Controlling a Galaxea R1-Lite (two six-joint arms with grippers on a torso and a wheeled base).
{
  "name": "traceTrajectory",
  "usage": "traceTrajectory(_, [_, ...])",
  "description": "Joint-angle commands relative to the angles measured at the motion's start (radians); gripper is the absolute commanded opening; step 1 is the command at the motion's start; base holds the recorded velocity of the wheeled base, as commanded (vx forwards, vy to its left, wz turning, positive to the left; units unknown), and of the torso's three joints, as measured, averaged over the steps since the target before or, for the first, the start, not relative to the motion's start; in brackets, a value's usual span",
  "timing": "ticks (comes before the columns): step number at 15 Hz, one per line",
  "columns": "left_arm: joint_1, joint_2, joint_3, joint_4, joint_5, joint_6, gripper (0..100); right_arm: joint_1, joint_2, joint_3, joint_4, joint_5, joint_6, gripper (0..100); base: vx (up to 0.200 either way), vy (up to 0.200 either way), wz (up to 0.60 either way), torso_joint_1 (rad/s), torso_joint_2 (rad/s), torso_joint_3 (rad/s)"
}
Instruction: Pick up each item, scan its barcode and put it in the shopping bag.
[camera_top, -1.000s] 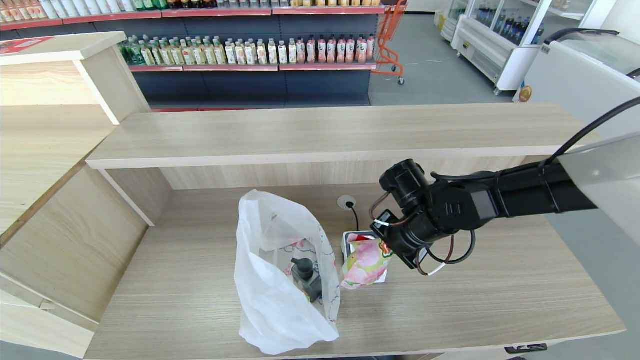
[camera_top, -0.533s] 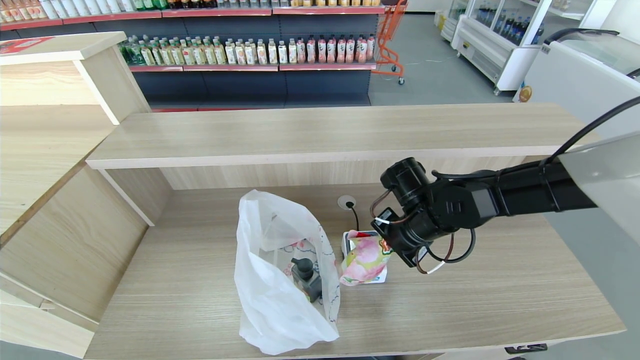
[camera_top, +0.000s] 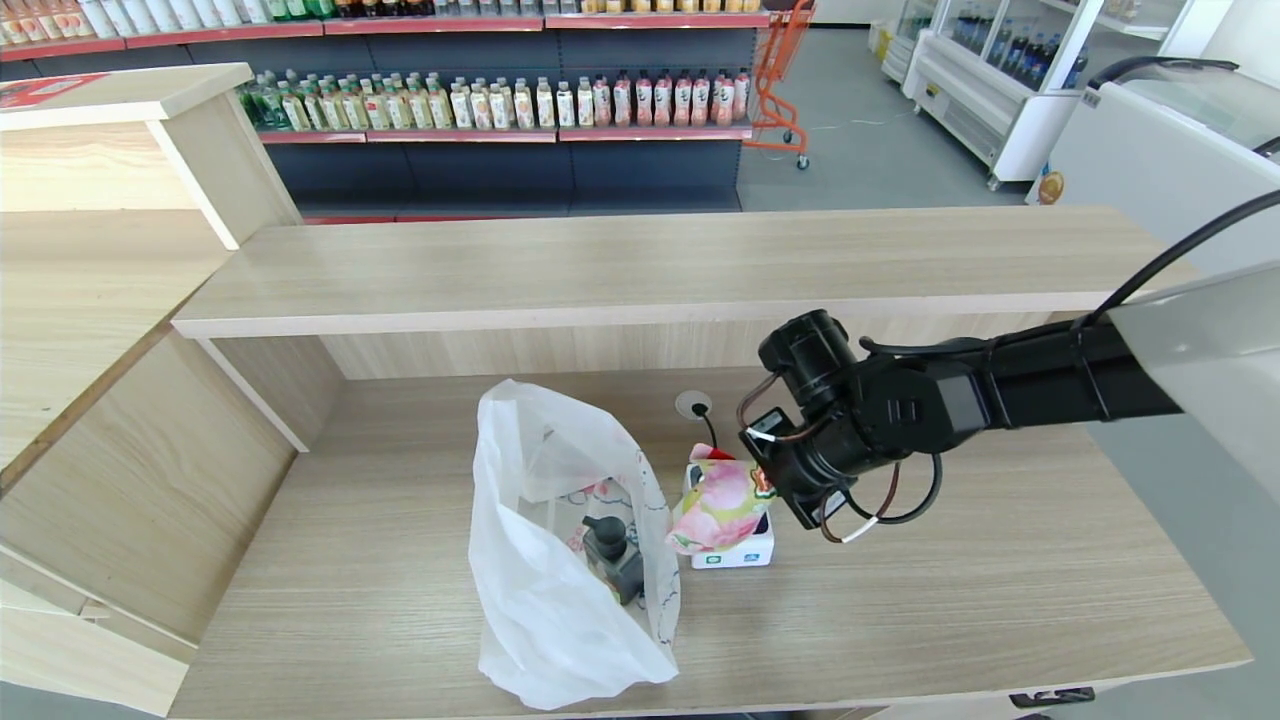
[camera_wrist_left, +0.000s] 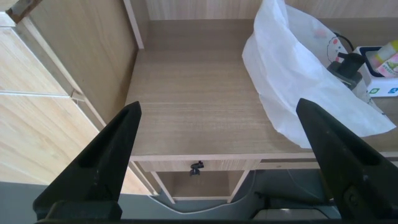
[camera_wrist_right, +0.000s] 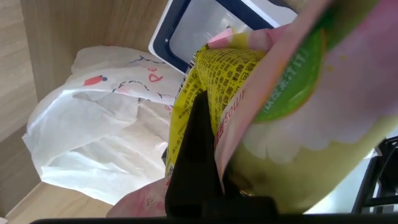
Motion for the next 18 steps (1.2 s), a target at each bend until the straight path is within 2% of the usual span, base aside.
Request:
traceTrajectory(1, [0.001, 0.0, 0.0, 0.0, 0.0, 0.0, 100, 0.004, 0.006, 0.003, 0.002, 0.001, 0.016, 0, 0.0, 0.0, 0.0, 0.0, 0.0, 0.0])
traceTrajectory(3, [-0.001, 0.0, 0.0, 0.0, 0.0, 0.0, 100, 0.004, -0.021, 0.023, 0.004, -0.006, 0.022, 0, 0.0, 0.0, 0.0, 0.0, 0.0, 0.0])
traceTrajectory(4, [-0.001, 0.0, 0.0, 0.0, 0.0, 0.0, 100, -0.002, -0.055, 0.057, 0.016, -0.048, -0.036, 0, 0.0, 0.0, 0.0, 0.0, 0.0, 0.0])
traceTrajectory(5, [-0.001, 0.0, 0.0, 0.0, 0.0, 0.0, 100, -0.022, -0.093, 0.11, -0.001, -0.124, -0.176, 0, 0.0, 0.0, 0.0, 0.0, 0.0, 0.0])
traceTrajectory(6, [-0.001, 0.0, 0.0, 0.0, 0.0, 0.0, 100, -0.066, -0.161, 0.164, -0.062, -0.135, -0.292, 0, 0.0, 0.0, 0.0, 0.0, 0.0, 0.0])
traceTrajectory(7, [0.001, 0.0, 0.0, 0.0, 0.0, 0.0, 100, -0.094, -0.184, 0.184, -0.136, -0.111, -0.355, 0, 0.0, 0.0, 0.0, 0.0, 0.0, 0.0])
traceTrajectory(8, [-0.001, 0.0, 0.0, 0.0, 0.0, 0.0, 100, -0.111, -0.193, 0.182, -0.151, -0.101, -0.389, 0, 0.0, 0.0, 0.0, 0.0, 0.0, 0.0])
traceTrajectory(10, [-0.001, 0.0, 0.0, 0.0, 0.0, 0.0, 100, -0.143, -0.264, 0.201, -0.157, -0.097, -0.547, 0, 0.0, 0.0, 0.0, 0.0, 0.0, 0.0])
traceTrajectory(12, [0.001, 0.0, 0.0, 0.0, 0.0, 0.0, 100, -0.137, -0.339, 0.271, -0.176, -0.054, -0.639, 0, 0.0, 0.0, 0.0, 0.0, 0.0, 0.0])
traceTrajectory(13, [0.001, 0.0, 0.0, 0.0, 0.0, 0.0, 100, -0.126, -0.38, 0.357, -0.259, -0.02, -0.731, 0, 0.0, 0.0, 0.0, 0.0, 0.0, 0.0])
traceTrajectory(15, [-0.001, 0.0, 0.0, 0.0, 0.0, 0.0, 100, -0.118, -0.38, 0.52, -0.504, 0.017, -0.915, 0, 0.0, 0.0, 0.0, 0.0, 0.0, 0.0])
traceTrajectory(16, [0.001, 0.0, 0.0, 0.0, 0.0, 0.0, 100, -0.12, -0.357, 0.601, -0.648, 0.067, -1.015, 0, 0.0, 0.0, 0.0, 0.0, 0.0, 0.0])
traceTrajectory(17, [-0.001, 0.0, 0.0, 0.0, 0.0, 0.0, 100, -0.12, -0.319, 0.663, -0.794, 0.165, -1.099, 0, 0.0, 0.0, 0.0, 0.0, 0.0, 0.0])
traceTrajectory(18, [0.001, 0.0, 0.0, 0.0, 0.0, 0.0, 100, -0.118, -0.285, 0.675, -0.881, 0.259, -1.113, 0, 0.0, 0.0, 0.0, 0.0, 0.0, 0.0])
